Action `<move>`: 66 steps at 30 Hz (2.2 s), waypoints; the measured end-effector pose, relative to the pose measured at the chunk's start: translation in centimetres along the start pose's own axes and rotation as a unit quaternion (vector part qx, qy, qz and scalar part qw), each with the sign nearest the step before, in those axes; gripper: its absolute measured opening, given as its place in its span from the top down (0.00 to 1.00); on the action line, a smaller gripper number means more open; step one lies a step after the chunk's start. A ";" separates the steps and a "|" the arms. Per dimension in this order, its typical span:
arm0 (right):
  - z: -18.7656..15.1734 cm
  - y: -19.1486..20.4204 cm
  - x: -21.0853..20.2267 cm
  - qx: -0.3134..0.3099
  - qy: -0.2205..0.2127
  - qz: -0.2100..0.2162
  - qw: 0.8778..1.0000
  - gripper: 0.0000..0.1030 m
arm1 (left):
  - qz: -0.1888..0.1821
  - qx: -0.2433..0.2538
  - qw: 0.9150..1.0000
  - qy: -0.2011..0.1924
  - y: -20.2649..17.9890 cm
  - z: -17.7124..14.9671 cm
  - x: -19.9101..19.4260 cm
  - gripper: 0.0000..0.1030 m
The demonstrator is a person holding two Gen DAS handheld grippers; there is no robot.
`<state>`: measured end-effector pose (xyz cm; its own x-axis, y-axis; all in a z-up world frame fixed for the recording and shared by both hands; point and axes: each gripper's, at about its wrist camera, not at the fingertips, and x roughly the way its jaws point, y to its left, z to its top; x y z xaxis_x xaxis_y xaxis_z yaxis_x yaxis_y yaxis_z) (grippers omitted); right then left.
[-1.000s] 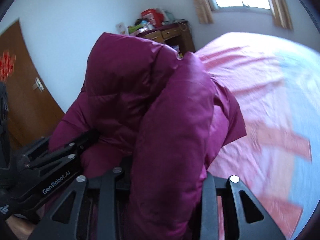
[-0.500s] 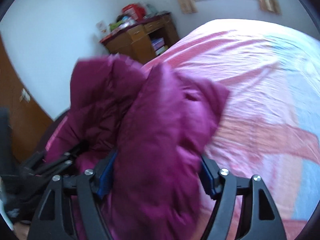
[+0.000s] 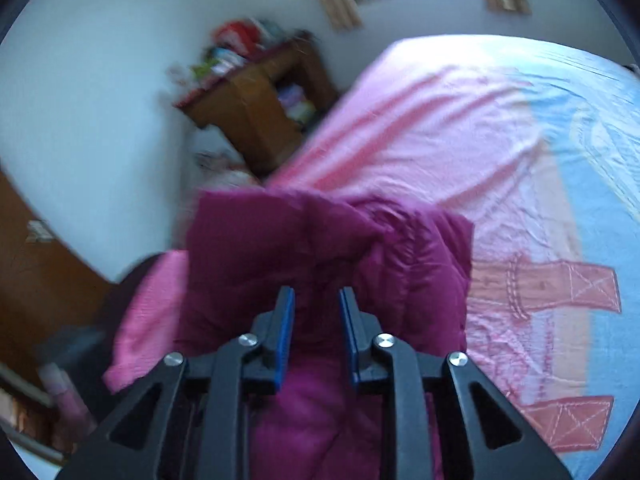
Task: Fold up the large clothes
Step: 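Carry the jacket bundle with both grippers toward the pink sheet area, then lower the jacket bundle onto the bed and open both grippers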
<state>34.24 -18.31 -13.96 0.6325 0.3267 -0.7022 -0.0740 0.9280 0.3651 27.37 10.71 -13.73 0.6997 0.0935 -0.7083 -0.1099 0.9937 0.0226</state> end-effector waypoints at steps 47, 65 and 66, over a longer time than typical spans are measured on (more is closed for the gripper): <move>-5.6 -1.2 -7.2 -0.074 -0.098 -0.032 0.992 0.00 | 0.024 0.051 0.998 0.006 1.6 -1.3 -5.9 0.01; -12.9 -1.9 -14.4 -0.057 -0.072 -0.087 0.992 0.00 | -0.008 0.019 1.000 -0.018 2.9 -8.7 -13.7 0.01; -13.2 -1.8 -14.9 -0.060 -0.077 -0.088 0.991 0.00 | -0.030 0.013 0.999 -0.018 3.1 -8.9 -14.2 0.01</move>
<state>14.78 -22.47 -12.16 0.7535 0.1358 -0.6433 -0.0378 0.9858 0.1637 10.80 11.91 -9.84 0.7288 0.0344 -0.6838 -0.0487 0.9988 -0.0016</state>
